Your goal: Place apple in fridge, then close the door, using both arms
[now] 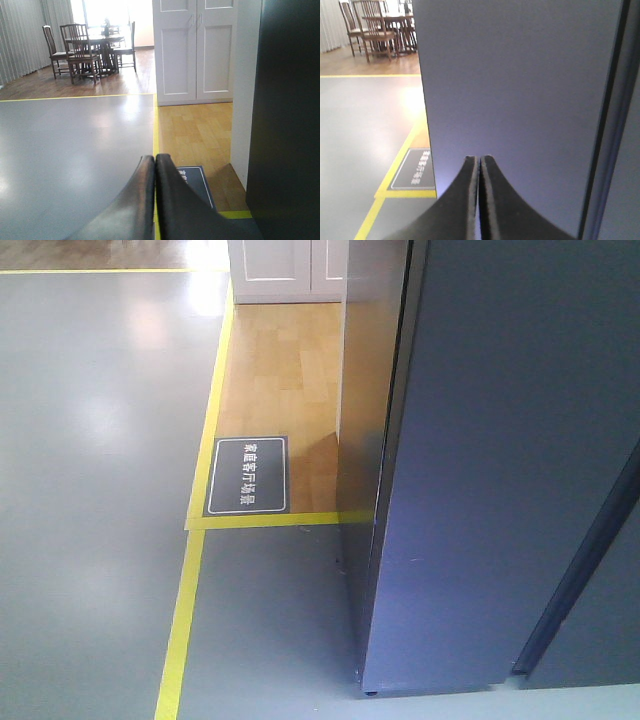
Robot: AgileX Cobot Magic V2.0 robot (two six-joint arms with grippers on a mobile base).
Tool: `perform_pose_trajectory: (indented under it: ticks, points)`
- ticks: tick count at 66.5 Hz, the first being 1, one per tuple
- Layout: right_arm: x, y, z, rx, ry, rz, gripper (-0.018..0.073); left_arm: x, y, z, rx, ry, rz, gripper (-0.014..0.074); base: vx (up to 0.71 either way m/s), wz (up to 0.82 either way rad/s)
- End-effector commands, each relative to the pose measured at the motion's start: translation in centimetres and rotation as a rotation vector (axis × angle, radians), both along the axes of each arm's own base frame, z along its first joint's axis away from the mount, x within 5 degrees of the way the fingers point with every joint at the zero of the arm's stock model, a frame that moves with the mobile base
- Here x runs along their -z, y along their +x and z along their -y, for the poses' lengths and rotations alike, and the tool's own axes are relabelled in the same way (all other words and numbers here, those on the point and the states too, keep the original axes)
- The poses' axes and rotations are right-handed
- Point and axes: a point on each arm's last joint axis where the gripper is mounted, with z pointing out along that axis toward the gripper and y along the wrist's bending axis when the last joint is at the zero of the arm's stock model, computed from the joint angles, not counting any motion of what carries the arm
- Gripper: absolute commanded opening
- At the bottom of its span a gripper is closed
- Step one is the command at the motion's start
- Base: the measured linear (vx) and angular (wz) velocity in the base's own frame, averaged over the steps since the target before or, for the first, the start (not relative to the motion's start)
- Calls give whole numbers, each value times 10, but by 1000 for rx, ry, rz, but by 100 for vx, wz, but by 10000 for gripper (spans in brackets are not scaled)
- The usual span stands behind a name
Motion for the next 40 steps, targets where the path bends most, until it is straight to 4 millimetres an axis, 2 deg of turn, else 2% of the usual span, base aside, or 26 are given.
perform_pose_trajectory:
  ticks: [1, 32, 40]
  points:
    - [-11, -1, 0, -3, 10, 124, -3, -13, -2, 0, -4, -3, 109, -6, 0, 0]
    - [-13, -1, -1, -6, 10, 143, -3, -13, -2, 0, -4, -3, 109, -6, 0, 0]
    - [-19, -2, -1, -12, 9, 212, -3, -13, -2, 0, -4, -3, 109, -6, 0, 0]
